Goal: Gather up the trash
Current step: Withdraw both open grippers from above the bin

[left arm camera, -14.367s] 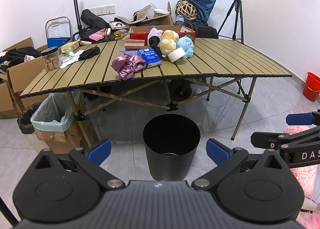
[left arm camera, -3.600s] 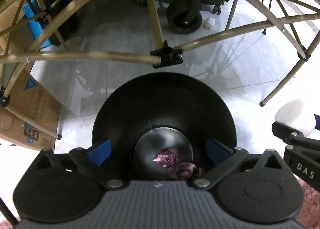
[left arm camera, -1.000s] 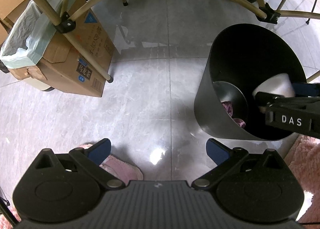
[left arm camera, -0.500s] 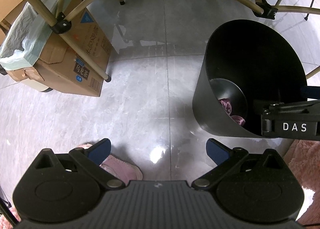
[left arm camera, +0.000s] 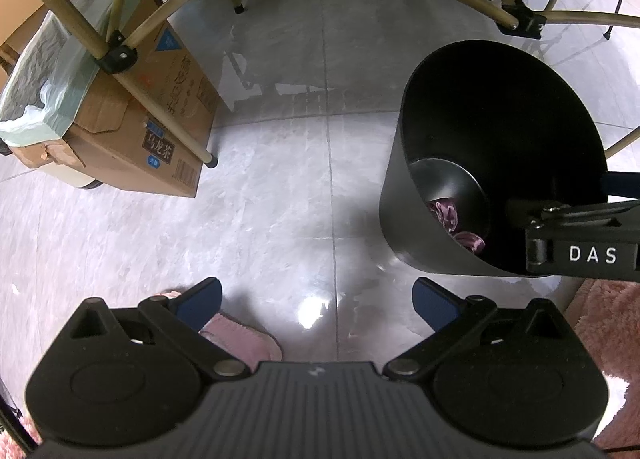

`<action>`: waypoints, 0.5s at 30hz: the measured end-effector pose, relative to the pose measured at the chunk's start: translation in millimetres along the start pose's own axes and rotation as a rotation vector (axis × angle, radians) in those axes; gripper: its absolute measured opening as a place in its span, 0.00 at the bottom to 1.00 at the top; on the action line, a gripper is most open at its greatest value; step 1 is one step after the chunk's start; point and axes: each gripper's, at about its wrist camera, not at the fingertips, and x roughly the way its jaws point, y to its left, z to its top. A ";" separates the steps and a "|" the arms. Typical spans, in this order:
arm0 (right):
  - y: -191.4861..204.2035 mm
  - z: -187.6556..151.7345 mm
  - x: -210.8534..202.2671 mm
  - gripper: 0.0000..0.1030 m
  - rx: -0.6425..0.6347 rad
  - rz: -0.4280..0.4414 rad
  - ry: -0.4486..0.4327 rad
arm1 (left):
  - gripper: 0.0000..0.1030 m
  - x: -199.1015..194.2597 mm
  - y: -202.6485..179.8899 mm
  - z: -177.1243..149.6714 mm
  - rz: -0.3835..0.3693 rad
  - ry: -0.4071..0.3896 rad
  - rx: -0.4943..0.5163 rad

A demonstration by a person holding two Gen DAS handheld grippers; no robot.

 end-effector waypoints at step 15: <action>-25.2 -9.2 -24.5 1.00 0.029 -0.014 -0.061 | 1.00 -19.9 -16.5 3.2 -0.015 -0.051 0.018</action>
